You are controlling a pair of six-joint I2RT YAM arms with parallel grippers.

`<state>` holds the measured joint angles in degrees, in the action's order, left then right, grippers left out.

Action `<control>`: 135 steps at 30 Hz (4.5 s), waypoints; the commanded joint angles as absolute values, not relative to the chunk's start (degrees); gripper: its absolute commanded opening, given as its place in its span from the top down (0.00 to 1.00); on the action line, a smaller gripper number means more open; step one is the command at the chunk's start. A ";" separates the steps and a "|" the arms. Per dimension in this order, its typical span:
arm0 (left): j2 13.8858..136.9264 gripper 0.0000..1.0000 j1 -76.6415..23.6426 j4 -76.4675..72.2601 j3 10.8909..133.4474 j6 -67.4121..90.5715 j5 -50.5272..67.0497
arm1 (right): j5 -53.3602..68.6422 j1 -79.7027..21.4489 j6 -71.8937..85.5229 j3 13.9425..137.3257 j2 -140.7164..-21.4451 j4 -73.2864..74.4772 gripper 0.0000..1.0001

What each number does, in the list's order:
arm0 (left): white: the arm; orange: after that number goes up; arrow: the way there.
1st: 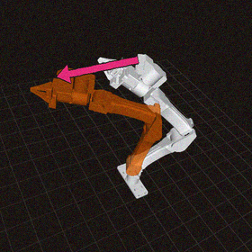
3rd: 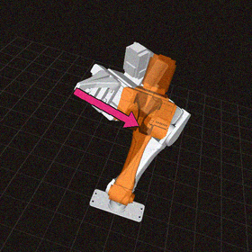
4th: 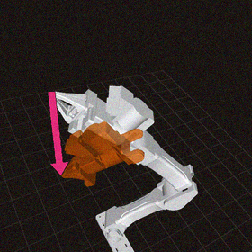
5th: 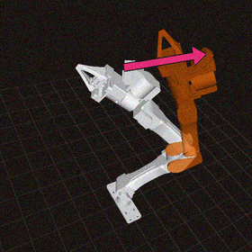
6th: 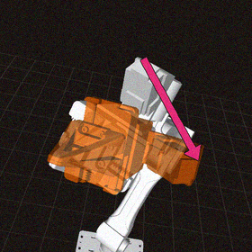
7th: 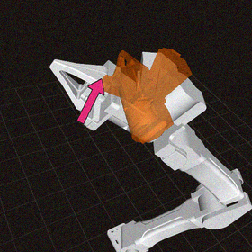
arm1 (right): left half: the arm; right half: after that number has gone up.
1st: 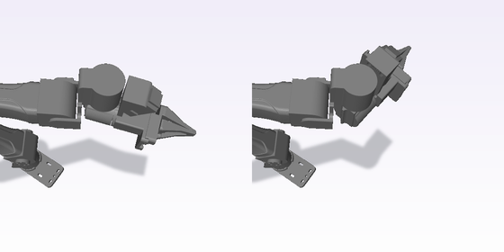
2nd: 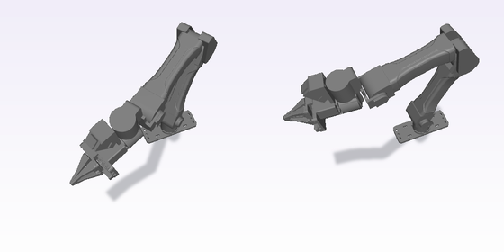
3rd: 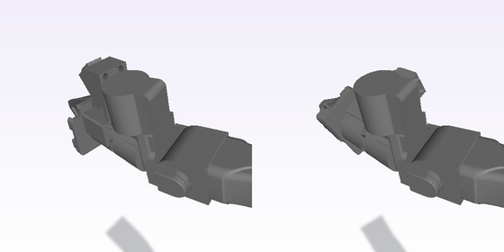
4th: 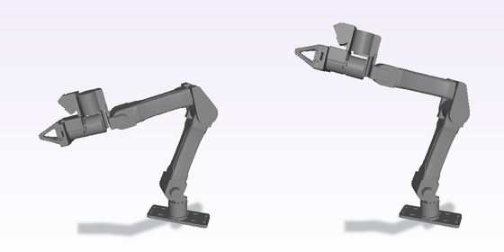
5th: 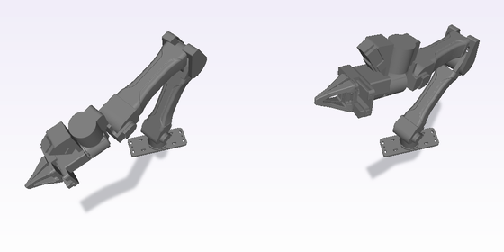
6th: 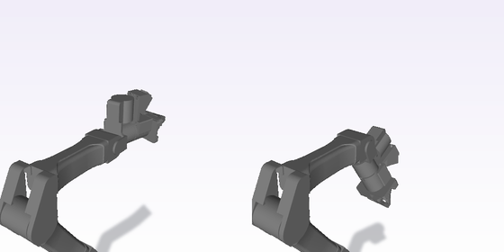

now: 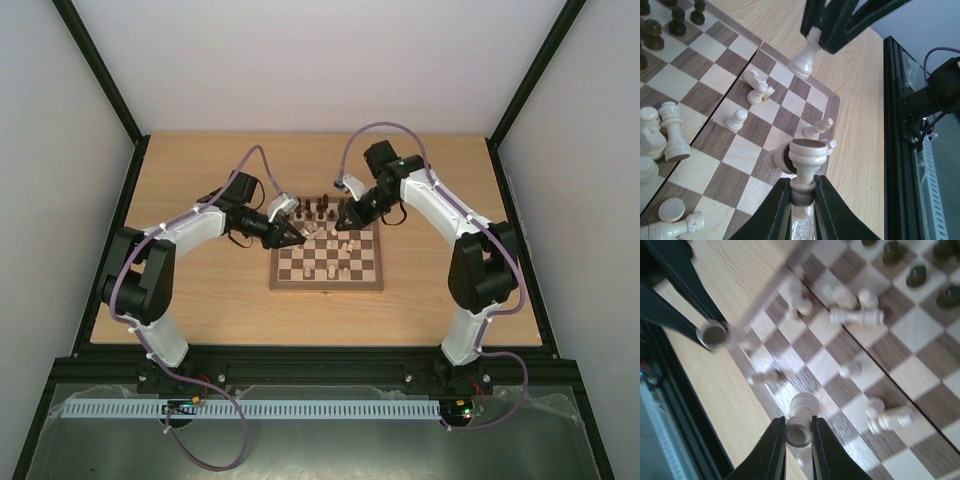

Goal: Set up the chess pieces on the board

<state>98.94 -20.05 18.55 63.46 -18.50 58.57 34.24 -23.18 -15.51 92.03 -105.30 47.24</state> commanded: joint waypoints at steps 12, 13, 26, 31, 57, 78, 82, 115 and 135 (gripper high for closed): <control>99.38 0.91 -19.82 14.08 60.91 -14.04 55.96 | 10.96 -23.12 -28.96 62.49 -89.19 39.05 0.91; 99.28 0.91 -19.78 13.99 60.83 -13.86 55.98 | 10.03 -23.16 -28.73 62.04 -89.35 38.37 0.91; 98.40 0.91 -20.40 14.48 60.82 -13.96 55.11 | 8.22 -23.12 -27.60 62.62 -93.77 35.36 0.91; 98.51 0.90 -20.40 14.59 60.85 -14.16 54.94 | 9.59 -23.20 -27.58 62.79 -94.19 35.23 0.91; 98.93 0.90 -20.57 16.50 63.80 -15.99 58.64 | 28.48 -21.89 -23.12 83.62 -95.75 42.89 0.55; 98.75 0.90 -20.66 17.74 64.44 -17.19 59.63 | 11.35 -21.89 -28.64 74.64 -98.82 47.14 0.52; 99.12 0.90 -20.67 17.25 64.60 -16.84 59.59 | 10.82 -21.97 -28.48 73.51 -100.29 48.40 0.50; 99.48 0.89 -21.01 15.47 63.72 -15.69 58.89 | 10.64 -26.19 -29.62 70.14 -101.67 51.45 0.85; 99.82 0.89 -21.36 15.56 64.10 -15.47 58.97 | 9.94 -26.98 -29.70 70.51 -100.52 51.88 0.80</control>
<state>99.11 -20.99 17.02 64.45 -15.03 58.24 9.89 -26.65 -29.67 70.74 -102.21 48.12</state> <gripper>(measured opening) 0.131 0.162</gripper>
